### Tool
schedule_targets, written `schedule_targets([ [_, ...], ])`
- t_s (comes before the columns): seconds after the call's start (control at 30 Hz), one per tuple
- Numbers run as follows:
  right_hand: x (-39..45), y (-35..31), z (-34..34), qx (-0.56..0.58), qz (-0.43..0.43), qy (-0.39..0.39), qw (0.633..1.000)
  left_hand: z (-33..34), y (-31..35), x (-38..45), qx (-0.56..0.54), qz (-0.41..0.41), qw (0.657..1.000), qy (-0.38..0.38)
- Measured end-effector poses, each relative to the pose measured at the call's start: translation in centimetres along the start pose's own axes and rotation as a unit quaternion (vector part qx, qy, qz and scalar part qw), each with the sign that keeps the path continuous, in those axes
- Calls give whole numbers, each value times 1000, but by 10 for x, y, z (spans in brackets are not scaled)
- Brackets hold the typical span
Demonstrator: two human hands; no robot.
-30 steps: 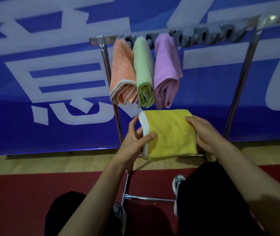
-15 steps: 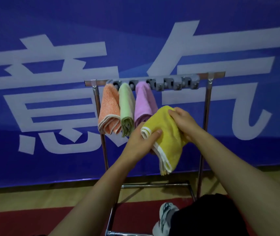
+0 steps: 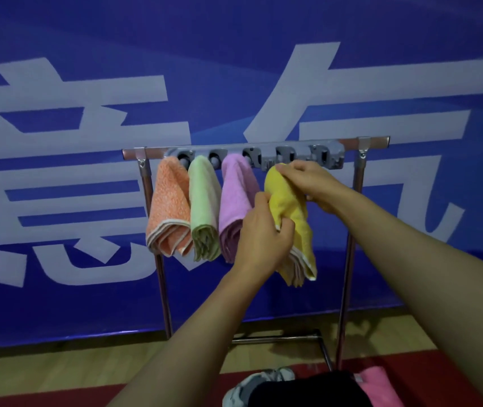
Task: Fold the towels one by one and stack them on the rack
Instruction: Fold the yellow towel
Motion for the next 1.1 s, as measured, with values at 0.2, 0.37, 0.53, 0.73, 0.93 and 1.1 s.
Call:
schedule_targets([
  [0.2, 26, -24, 0, -21, -145, 17, 989, 6, -10, 13, -11, 0, 1000, 20],
  [0.37, 45, -37, 0, -99, -158, 87, 979, 5, -11, 28, -31, -27, 998, 49],
  [0.53, 43, -39, -5, -202, -172, 155, 952, 20, -8, 32, -14, 20, 999, 28],
  [0.73, 41, -38, 16, -281, -256, 68, 922, 37, -31, 30, -51, -3, 998, 37],
  [0.93, 35, -13, 28, -201, -168, 57, 963, 52, -66, 23, -257, -81, 963, 25],
  [1.1, 31, -3, 35, -142, -115, -18, 983, 69, -75, 20, -391, -133, 911, -9],
])
Point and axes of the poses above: each hand's wrist, its own x-axis towards the middle knuckle, its own z-axis out of the palm, y = z × x, the point moved 7 cm from there along x, towards the middle knuckle, and after that the axes turned 1 degree about -z, right-handed, at the moved point
